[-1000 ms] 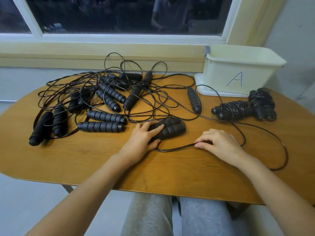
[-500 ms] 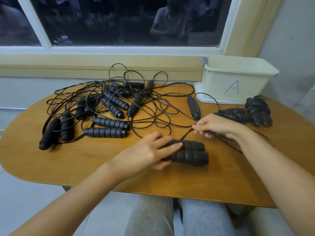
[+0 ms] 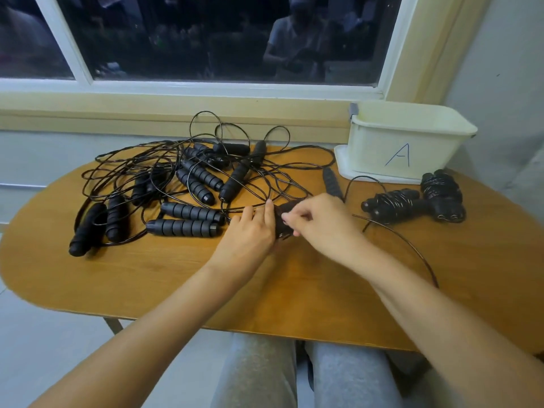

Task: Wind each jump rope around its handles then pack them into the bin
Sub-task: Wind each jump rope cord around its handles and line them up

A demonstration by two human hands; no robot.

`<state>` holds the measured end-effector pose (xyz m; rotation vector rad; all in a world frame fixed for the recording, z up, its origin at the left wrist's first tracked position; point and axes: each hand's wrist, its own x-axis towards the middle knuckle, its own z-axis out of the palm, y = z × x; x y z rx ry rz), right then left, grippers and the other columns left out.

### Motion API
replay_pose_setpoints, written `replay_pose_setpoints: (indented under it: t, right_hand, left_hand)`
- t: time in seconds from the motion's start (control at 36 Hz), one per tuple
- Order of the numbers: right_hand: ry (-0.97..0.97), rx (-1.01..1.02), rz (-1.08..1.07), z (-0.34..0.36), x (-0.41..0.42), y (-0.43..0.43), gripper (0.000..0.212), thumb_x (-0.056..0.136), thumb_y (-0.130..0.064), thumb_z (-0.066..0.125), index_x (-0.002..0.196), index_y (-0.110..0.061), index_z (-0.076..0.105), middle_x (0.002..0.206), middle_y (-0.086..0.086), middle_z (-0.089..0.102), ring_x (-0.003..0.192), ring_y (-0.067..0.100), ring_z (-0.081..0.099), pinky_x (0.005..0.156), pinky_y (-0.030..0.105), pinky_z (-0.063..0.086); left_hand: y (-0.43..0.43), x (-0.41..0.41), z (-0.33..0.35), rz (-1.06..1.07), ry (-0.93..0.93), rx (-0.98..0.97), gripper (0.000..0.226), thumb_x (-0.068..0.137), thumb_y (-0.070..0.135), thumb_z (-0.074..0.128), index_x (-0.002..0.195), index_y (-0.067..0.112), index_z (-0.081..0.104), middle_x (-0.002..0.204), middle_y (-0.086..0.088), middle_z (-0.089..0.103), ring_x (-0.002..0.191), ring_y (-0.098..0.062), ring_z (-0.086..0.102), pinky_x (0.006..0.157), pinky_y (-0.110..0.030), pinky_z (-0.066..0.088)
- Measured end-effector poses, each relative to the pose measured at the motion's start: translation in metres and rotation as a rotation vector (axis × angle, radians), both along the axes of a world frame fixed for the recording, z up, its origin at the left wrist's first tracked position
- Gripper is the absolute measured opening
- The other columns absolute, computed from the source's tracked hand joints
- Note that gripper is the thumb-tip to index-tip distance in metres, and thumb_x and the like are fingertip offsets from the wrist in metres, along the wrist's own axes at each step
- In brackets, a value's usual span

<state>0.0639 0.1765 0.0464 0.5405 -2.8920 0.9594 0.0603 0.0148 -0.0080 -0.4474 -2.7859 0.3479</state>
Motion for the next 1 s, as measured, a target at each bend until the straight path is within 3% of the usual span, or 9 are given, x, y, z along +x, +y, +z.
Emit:
replay_pose_setpoints:
  t: [0.11,0.19,0.39,0.53,0.64,0.69,0.81,0.92,1.0]
  right_hand:
    - [-0.003,-0.162,-0.036,-0.021,0.009,0.003,0.024,0.099,-0.030,0.058,0.086,-0.020,0.076,0.062,-0.016,0.058,0.056,-0.001,0.050,0.062,0.013,0.033]
    - [-0.042,-0.311,-0.044,-0.029,0.009,0.007,0.018,0.096,-0.027,0.062,0.094,-0.018,0.077,0.066,-0.012,0.065,0.054,-0.003,0.053,0.061,0.015,0.041]
    - [-0.374,-0.688,0.000,-0.030,0.004,0.019,0.010,0.092,-0.021,0.067,0.089,-0.021,0.076,0.068,-0.007,0.071,0.059,0.002,0.057,0.063,0.019,0.053]
    - [-0.422,-0.800,-0.043,-0.031,-0.003,0.021,0.005,0.087,-0.019,0.071,0.086,-0.017,0.075,0.071,-0.001,0.073,0.062,0.005,0.064,0.065,0.020,0.057]
    - [-0.395,-0.888,-0.064,-0.036,-0.007,0.018,0.004,0.086,-0.012,0.072,0.089,-0.009,0.072,0.068,0.001,0.073,0.063,0.009,0.066,0.065,0.022,0.058]
    - [-0.397,-0.925,-0.073,-0.039,-0.008,0.018,0.010,0.086,-0.009,0.072,0.095,-0.006,0.067,0.068,0.002,0.072,0.064,0.011,0.067,0.065,0.024,0.058]
    - [-0.424,-0.920,-0.029,-0.044,-0.009,0.018,0.031,0.087,-0.004,0.070,0.117,-0.008,0.060,0.073,0.002,0.073,0.071,0.015,0.068,0.073,0.035,0.059]
    - [-0.355,-0.945,0.005,-0.049,-0.005,0.018,0.028,0.087,0.004,0.067,0.110,-0.011,0.064,0.076,0.000,0.073,0.069,0.011,0.067,0.071,0.034,0.057]
    - [-0.302,-0.955,-0.021,-0.051,-0.005,0.017,0.029,0.086,0.004,0.068,0.112,-0.007,0.065,0.083,0.004,0.075,0.073,0.014,0.069,0.068,0.030,0.055]
  left_hand:
    - [0.004,-0.013,0.002,0.048,0.010,0.115,0.073,0.101,0.040,0.047,0.150,-0.008,0.022,0.125,-0.017,0.060,0.112,-0.034,0.053,0.090,-0.040,0.048]
    - [0.008,-0.018,0.007,0.082,0.010,0.225,0.069,0.103,0.041,0.039,0.152,-0.002,0.018,0.133,-0.013,0.055,0.118,-0.031,0.048,0.098,-0.037,0.042]
    - [0.004,-0.011,0.012,-0.096,-0.005,0.706,0.045,0.095,0.023,0.060,0.135,0.004,0.051,0.112,-0.011,0.061,0.099,-0.023,0.047,0.088,-0.031,0.036]
    - [0.001,-0.003,0.021,-0.223,-0.070,0.890,0.016,0.093,0.019,0.061,0.108,0.012,0.062,0.084,0.002,0.060,0.077,-0.014,0.052,0.070,-0.025,0.039]
    - [0.001,0.005,0.029,-0.262,-0.109,0.995,0.016,0.096,0.016,0.059,0.109,0.009,0.064,0.081,0.000,0.064,0.074,-0.009,0.056,0.068,-0.017,0.043]
    - [0.001,0.009,0.034,-0.285,-0.124,0.999,0.020,0.096,0.014,0.060,0.114,0.008,0.064,0.084,-0.001,0.066,0.078,-0.008,0.057,0.068,-0.015,0.043]
    - [-0.001,0.012,0.039,-0.327,-0.221,0.934,0.030,0.096,0.019,0.060,0.126,0.014,0.060,0.082,0.013,0.059,0.076,0.003,0.056,0.067,-0.012,0.040]
    - [-0.003,0.014,0.042,-0.336,-0.289,0.853,0.041,0.098,0.023,0.056,0.138,0.012,0.051,0.081,0.025,0.053,0.075,0.016,0.053,0.065,-0.005,0.036]
    - [-0.003,0.014,0.044,-0.327,-0.335,0.840,0.049,0.100,0.037,0.050,0.143,0.015,0.045,0.085,0.023,0.055,0.076,0.013,0.054,0.065,-0.007,0.037]
